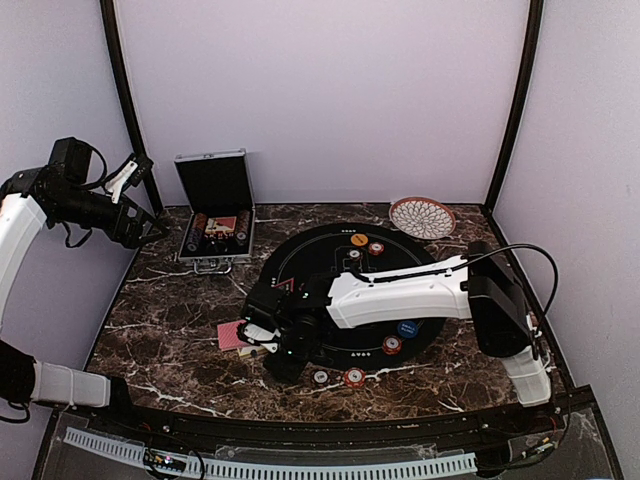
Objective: Distribute texas hold em gaming equipment
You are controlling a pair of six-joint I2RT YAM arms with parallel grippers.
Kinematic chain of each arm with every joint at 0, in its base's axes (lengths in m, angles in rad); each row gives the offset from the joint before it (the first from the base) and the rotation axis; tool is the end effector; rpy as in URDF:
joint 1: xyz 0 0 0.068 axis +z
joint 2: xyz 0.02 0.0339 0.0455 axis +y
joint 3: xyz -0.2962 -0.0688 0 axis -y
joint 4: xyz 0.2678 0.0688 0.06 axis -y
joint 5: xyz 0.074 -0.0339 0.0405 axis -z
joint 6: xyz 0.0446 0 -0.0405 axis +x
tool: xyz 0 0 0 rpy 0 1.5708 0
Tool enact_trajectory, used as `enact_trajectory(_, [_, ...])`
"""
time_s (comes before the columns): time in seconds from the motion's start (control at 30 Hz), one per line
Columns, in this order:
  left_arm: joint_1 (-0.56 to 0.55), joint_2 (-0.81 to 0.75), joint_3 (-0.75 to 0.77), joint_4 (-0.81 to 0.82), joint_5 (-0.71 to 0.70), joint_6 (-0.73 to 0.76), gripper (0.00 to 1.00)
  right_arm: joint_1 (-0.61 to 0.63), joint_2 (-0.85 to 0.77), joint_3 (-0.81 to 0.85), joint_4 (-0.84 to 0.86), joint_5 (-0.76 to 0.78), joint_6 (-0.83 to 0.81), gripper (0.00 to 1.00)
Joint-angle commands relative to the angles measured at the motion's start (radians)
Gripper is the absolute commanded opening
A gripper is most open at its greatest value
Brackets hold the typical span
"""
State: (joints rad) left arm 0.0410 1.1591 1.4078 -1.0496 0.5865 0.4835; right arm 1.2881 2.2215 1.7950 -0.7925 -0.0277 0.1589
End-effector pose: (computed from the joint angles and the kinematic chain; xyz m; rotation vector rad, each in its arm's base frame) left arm 0.2245 -0.0155 0.4292 0.7546 2.1132 -0.4156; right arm 0.1408 0.4891 0.1817 -1.5434 2.4236 0.3679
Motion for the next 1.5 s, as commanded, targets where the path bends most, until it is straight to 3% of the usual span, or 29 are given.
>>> enact_trajectory(0.0, [-0.002,-0.028,0.019,-0.03,0.015,0.01,0.99,0.011,-0.025,0.017,-0.002,0.015,0.002,0.38])
enact_trajectory(0.43, [-0.001,-0.021,0.017,-0.028,0.019,0.009,0.99,-0.002,-0.076,0.108,-0.072,0.095,-0.004,0.37])
enact_trajectory(1.1, [-0.003,-0.027,0.024,-0.032,0.021,0.01,0.99,-0.284,-0.037,0.075,-0.019,0.14,0.064,0.35])
enact_trajectory(1.47, [-0.003,-0.023,0.017,-0.025,0.022,0.01,0.99,-0.241,0.018,0.052,0.013,0.076,0.072,0.35])
